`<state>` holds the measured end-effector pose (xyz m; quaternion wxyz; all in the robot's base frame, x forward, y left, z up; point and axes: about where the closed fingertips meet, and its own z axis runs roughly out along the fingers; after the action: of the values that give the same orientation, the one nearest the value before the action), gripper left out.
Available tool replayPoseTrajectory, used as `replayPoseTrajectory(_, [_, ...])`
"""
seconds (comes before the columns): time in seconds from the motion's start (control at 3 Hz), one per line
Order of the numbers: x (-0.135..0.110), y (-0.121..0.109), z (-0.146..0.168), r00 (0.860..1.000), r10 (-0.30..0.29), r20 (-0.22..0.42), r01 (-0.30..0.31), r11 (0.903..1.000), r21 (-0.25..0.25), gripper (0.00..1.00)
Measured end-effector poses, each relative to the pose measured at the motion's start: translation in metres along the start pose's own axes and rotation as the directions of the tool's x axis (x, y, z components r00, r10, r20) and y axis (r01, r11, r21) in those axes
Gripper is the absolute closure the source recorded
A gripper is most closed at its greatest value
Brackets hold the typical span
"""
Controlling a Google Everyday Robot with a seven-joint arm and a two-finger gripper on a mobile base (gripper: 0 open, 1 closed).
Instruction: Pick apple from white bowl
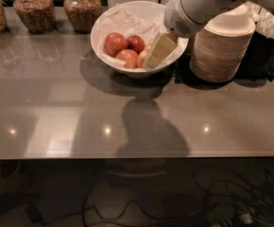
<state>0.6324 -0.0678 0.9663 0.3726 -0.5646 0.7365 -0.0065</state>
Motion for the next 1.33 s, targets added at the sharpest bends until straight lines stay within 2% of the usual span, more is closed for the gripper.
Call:
replayPoseTrajectory(0.33, [-0.003, -0.012, 0.014, 0.998, 0.065, -0.005, -0.065, 0.9974, 0.029, 0.00])
replayPoseTrajectory(1.0, [0.001, -0.021, 0.040, 0.983, 0.179, -0.026, -0.178, 0.9829, 0.048, 0.39])
replayPoseTrajectory(1.33, [0.007, -0.018, 0.051, 0.973, 0.226, -0.047, -0.224, 0.9739, 0.039, 0.35])
